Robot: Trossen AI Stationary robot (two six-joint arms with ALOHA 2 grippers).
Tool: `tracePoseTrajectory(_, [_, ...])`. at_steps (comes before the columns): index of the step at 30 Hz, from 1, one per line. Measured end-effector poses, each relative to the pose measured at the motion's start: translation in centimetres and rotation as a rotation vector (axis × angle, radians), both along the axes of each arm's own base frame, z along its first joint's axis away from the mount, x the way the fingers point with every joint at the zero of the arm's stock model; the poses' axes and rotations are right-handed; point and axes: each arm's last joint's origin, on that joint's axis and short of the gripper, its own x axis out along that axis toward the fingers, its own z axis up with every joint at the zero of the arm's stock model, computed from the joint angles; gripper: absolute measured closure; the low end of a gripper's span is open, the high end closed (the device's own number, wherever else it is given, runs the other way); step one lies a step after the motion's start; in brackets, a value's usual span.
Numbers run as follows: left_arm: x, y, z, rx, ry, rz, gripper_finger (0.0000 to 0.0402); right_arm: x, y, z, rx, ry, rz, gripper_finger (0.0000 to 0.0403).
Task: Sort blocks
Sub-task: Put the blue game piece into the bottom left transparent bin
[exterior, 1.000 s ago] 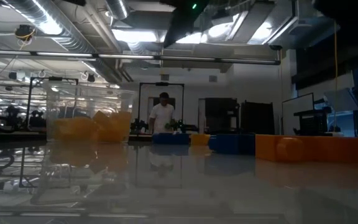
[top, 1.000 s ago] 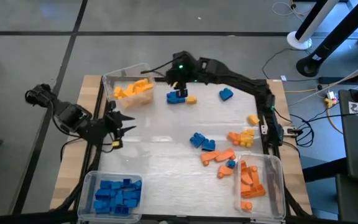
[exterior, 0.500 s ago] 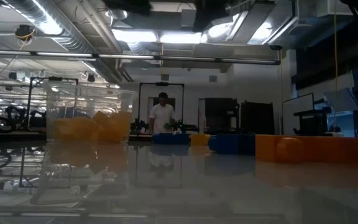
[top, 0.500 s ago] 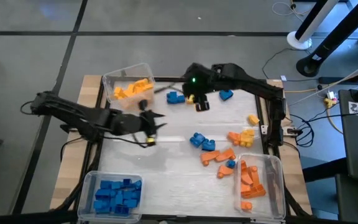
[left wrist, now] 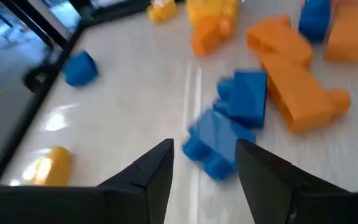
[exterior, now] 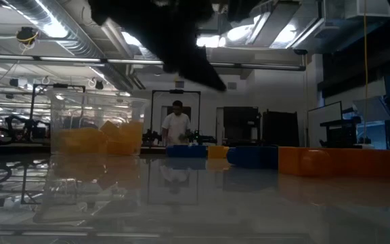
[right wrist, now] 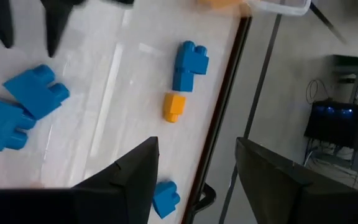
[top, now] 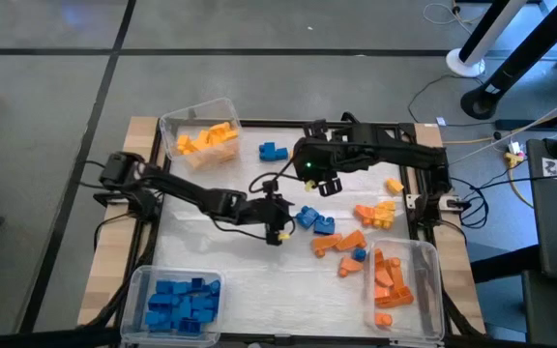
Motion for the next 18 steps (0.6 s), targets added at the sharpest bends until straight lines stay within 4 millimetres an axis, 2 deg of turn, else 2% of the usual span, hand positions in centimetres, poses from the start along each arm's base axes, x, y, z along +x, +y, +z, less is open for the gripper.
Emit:
tracePoseTrajectory(3, [0.6, 0.4, -1.8, 0.003, 0.058, -0.022, 0.0233, -0.2, 0.9, 0.2, 0.001, -0.005, 0.026, 0.0189])
tracePoseTrajectory(7, [1.0, 1.2, -3.1, 0.032, 0.122, -0.095, 0.0232, -0.3, 1.9, 0.2, 0.013, -0.008, 0.058, 0.0189])
tracePoseTrajectory(10, [1.3, 1.8, -3.8, 0.015, 0.148, -0.171, 0.0231, -0.3, 2.5, 0.2, 0.036, -0.007, 0.082, 0.0189])
tracePoseTrajectory(18, [2.4, 2.8, -4.3, -0.005, 0.078, -0.315, 0.0231, -0.3, 2.8, 0.2, 0.064, -0.014, 0.08, 0.0189])
